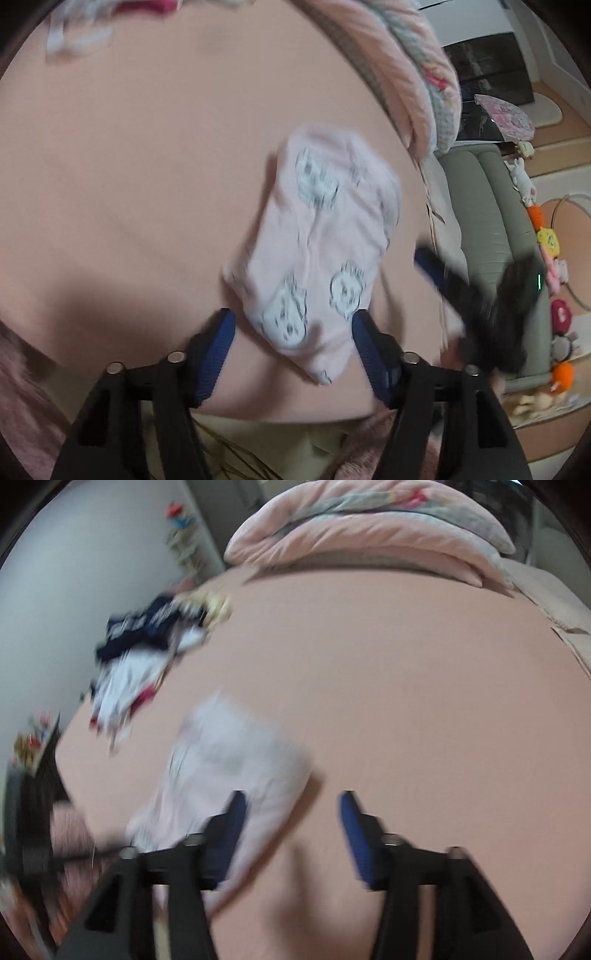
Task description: Fold clothes
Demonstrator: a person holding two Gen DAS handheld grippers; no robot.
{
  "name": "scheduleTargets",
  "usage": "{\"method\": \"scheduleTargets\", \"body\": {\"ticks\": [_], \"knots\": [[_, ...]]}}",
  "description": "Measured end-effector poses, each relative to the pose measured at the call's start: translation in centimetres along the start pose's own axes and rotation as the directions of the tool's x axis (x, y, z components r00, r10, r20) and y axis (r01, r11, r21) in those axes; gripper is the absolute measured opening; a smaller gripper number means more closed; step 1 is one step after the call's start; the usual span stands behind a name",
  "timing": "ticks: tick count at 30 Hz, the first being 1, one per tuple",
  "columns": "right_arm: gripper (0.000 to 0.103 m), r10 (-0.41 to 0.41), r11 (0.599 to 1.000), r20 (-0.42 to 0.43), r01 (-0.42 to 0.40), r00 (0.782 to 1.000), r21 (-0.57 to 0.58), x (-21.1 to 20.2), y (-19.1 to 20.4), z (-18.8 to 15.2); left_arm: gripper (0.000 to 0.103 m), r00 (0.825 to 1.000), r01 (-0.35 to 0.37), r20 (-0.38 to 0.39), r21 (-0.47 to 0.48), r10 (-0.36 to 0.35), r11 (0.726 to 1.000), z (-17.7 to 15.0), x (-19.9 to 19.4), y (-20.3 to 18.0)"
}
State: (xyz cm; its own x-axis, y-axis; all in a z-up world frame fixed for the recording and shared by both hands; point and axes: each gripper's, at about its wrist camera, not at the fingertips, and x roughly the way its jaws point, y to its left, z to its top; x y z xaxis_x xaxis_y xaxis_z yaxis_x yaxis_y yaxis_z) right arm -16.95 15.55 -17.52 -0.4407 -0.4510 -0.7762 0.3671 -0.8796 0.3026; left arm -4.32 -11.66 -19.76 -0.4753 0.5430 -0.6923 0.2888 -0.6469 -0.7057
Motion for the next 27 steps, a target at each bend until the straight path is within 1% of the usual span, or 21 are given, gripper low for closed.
{"method": "scheduleTargets", "body": {"ticks": [2,3,4,5,6,7,8,11,14,15,16,17,18,19,22,23,24,25,27], "knots": [[0.063,0.033,0.999,-0.05,-0.033,0.998,-0.006,2.8,-0.2,2.0,0.063,1.0,-0.007,-0.009,0.0,0.007,1.0,-0.7,-1.0,0.5],[0.063,0.046,0.999,-0.074,-0.047,0.996,-0.016,4.1,-0.4,2.7,0.063,1.0,0.001,-0.003,0.02,-0.001,1.0,-0.7,-1.0,0.2],[0.063,0.061,0.997,-0.093,-0.064,0.994,-0.035,5.2,-0.4,2.9,0.053,0.999,0.037,-0.012,0.034,-0.037,0.999,-0.4,-0.8,0.0],[0.057,0.086,0.995,-0.106,-0.09,0.991,-0.036,6.0,-0.4,3.0,0.031,0.997,0.067,-0.026,0.044,-0.066,0.997,0.0,-0.5,-0.1],[0.046,0.115,0.993,-0.119,-0.117,0.986,-0.011,6.4,-0.6,3.0,0.019,0.997,0.074,-0.041,0.044,-0.072,0.996,0.5,-0.2,0.0],[0.039,0.144,0.99,-0.13,-0.143,0.981,0.015,6.8,-0.8,2.9,0.013,0.998,0.064,-0.029,0.059,-0.062,0.996,0.8,-0.7,0.0],[0.035,0.16,0.987,-0.136,-0.158,0.978,0.031,6.8,-0.9,2.8,0.013,0.998,0.054,-0.016,0.075,-0.052,0.996,1.2,-1.3,0.0],[0.028,0.154,0.988,-0.154,-0.152,0.976,0.022,5.5,-0.8,1.5,0.012,1.0,-0.01,0.015,0.142,0.008,0.99,2.3,-3.4,-0.4],[0.026,0.2,0.979,-0.208,-0.189,0.957,0.07,3.8,-1.1,-0.5,0.012,0.996,-0.094,0.019,0.176,0.092,0.98,4.3,-4.6,-0.5],[0.026,0.219,0.976,-0.234,-0.208,0.947,0.071,2.9,-0.9,-1.5,0.012,0.992,-0.122,0.018,0.183,0.121,0.975,5.5,-3.5,-0.6],[0.026,0.238,0.971,-0.26,-0.227,0.936,0.072,2.0,-0.7,-2.5,0.012,0.99,-0.143,0.014,0.185,0.143,0.972,6.8,-3.0,-1.0],[0.026,0.24,0.971,-0.277,-0.232,0.93,0.062,1.2,-0.4,-3.3,0.012,0.99,-0.141,0.009,0.175,0.141,0.974,7.1,-3.2,-0.3],[0.026,0.219,0.975,-0.281,-0.218,0.934,0.037,0.7,0.3,-4.0,0.013,0.99,-0.143,0.01,0.168,0.143,0.975,7.4,-3.4,0.2],[0.026,0.192,0.981,-0.271,-0.194,0.943,0.018,0.1,0.7,-4.3,0.013,0.988,-0.157,0.025,0.17,0.154,0.973,7.5,-3.7,0.2],[0.026,0.081,0.996,-0.166,-0.084,0.983,-0.01,-1.9,1.1,-4.0,0.014,0.98,-0.195,0.075,0.18,0.184,0.964,7.4,-4.5,0.3],[0.026,0.054,0.998,-0.111,-0.058,0.992,-0.031,-2.6,1.5,-3.5,0.014,0.98,-0.188,0.099,0.208,0.171,0.96,6.7,-4.8,0.1],[0.026,0.041,0.997,-0.054,-0.044,0.998,-0.06,-3.1,2.2,-2.9,0.014,0.984,-0.163,0.108,0.242,0.141,0.956,6.3,-4.4,-0.7],[0.026,0.036,0.995,-0.015,-0.038,0.999,-0.091,-3.3,2.9,-2.3,0.014,0.989,-0.134,0.104,0.277,0.109,0.951,6.0,-3.2,-1.7],[0.026,0.067,0.982,-0.034,-0.072,0.997,-0.174,-2.3,5.1,-1.2,0.014,0.994,-0.1,0.069,0.344,0.081,0.934,4.7,-1.6,-2.7]]}}
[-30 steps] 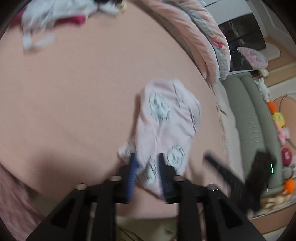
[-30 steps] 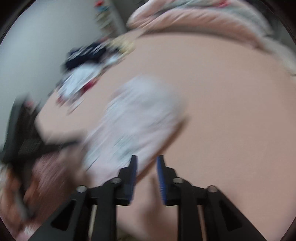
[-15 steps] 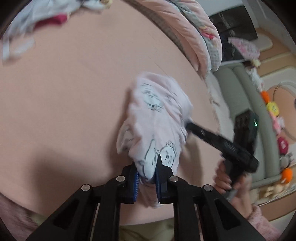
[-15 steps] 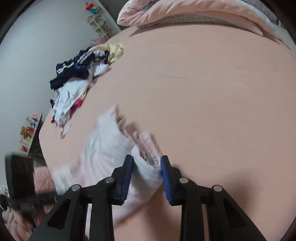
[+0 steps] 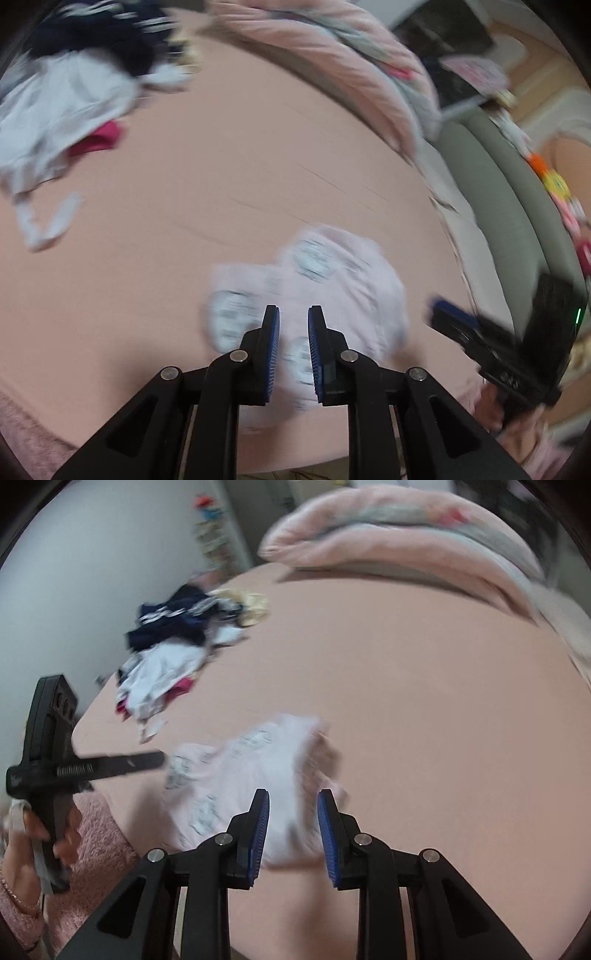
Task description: Fold clothes
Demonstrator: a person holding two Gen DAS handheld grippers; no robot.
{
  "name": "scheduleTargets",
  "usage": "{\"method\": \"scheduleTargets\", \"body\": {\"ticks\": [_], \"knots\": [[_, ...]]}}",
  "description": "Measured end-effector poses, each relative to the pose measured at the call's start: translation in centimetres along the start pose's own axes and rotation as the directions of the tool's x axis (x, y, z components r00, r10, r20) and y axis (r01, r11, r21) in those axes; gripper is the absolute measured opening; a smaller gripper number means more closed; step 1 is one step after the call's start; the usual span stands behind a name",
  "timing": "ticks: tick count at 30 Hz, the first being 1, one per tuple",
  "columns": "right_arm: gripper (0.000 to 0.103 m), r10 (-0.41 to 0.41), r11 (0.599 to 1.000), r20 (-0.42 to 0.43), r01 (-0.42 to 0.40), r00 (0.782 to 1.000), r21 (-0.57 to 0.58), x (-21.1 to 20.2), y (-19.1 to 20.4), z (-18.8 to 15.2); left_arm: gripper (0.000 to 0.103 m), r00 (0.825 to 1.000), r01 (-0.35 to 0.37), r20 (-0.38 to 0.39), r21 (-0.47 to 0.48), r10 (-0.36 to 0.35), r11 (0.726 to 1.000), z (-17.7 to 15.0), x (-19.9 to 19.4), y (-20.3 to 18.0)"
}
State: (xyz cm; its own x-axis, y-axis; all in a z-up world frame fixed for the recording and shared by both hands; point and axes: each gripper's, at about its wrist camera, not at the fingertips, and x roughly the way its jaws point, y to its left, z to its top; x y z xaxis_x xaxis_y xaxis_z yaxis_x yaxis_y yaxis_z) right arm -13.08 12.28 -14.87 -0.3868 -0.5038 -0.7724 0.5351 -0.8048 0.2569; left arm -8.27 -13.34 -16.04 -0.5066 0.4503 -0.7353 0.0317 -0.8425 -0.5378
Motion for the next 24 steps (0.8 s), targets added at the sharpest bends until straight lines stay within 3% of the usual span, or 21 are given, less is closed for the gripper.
{"method": "scheduleTargets", "body": {"ticks": [2,4,5,7,8,9,11,13,15,17,21,24], "knots": [[0.026,0.022,0.995,-0.048,-0.026,0.999,-0.094,2.4,1.9,0.9,0.014,0.997,-0.031,-0.068,0.019,0.032,0.999,-0.5,2.8,-0.2],[0.026,-0.069,0.986,-0.104,0.052,0.992,-0.158,5.3,2.2,0.7,0.013,0.989,-0.071,-0.127,0.001,0.07,0.998,-0.8,4.7,1.0],[0.015,-0.102,0.981,-0.105,0.083,0.989,-0.174,6.0,1.7,0.3,0.01,0.987,-0.089,-0.139,-0.016,0.086,0.996,-0.7,4.9,1.8],[0.004,-0.151,0.974,-0.104,0.13,0.983,-0.187,6.9,0.6,-0.2,0.01,0.987,-0.138,-0.091,-0.053,0.133,0.989,-0.4,2.8,3.2],[0.005,-0.141,0.981,-0.105,0.124,0.984,-0.152,6.3,-0.4,-0.2,0.01,0.982,-0.182,-0.067,-0.068,0.178,0.981,-0.3,1.6,3.9],[0.01,-0.136,0.986,-0.11,0.123,0.985,-0.112,5.7,-1.3,-0.4,0.01,0.964,-0.263,-0.05,-0.077,0.26,0.962,-0.3,0.4,4.4],[0.023,-0.152,0.987,-0.1,0.146,0.983,-0.064,4.4,-2.1,-0.6,0.011,0.959,-0.283,-0.067,-0.135,0.277,0.949,-0.6,-1.1,5.4],[0.027,-0.153,0.988,-0.068,0.153,0.986,-0.005,3.1,-2.4,-0.8,0.012,0.982,-0.178,-0.096,-0.155,0.164,0.972,-1.6,-1.6,5.4],[0.031,-0.103,0.991,-0.04,0.106,0.994,0.081,2.0,-3.0,-1.2,0.018,0.985,-0.138,-0.125,-0.131,0.122,0.982,-2.9,-1.5,4.4],[0.053,-0.046,0.99,-0.044,0.051,0.998,0.13,1.6,-3.0,-1.9,0.04,0.981,-0.129,-0.161,-0.103,0.111,0.986,-3.6,-0.2,3.0],[0.055,-0.042,0.996,-0.113,0.05,0.993,0.072,2.7,-1.4,-3.7,0.044,0.972,-0.123,-0.21,-0.087,0.102,0.989,-5.4,1.3,2.3],[0.054,-0.076,0.996,-0.128,0.081,0.989,0.035,3.6,-0.6,-4.3,0.044,0.964,-0.171,-0.212,-0.048,0.158,0.984,-6.2,1.6,1.6]]}}
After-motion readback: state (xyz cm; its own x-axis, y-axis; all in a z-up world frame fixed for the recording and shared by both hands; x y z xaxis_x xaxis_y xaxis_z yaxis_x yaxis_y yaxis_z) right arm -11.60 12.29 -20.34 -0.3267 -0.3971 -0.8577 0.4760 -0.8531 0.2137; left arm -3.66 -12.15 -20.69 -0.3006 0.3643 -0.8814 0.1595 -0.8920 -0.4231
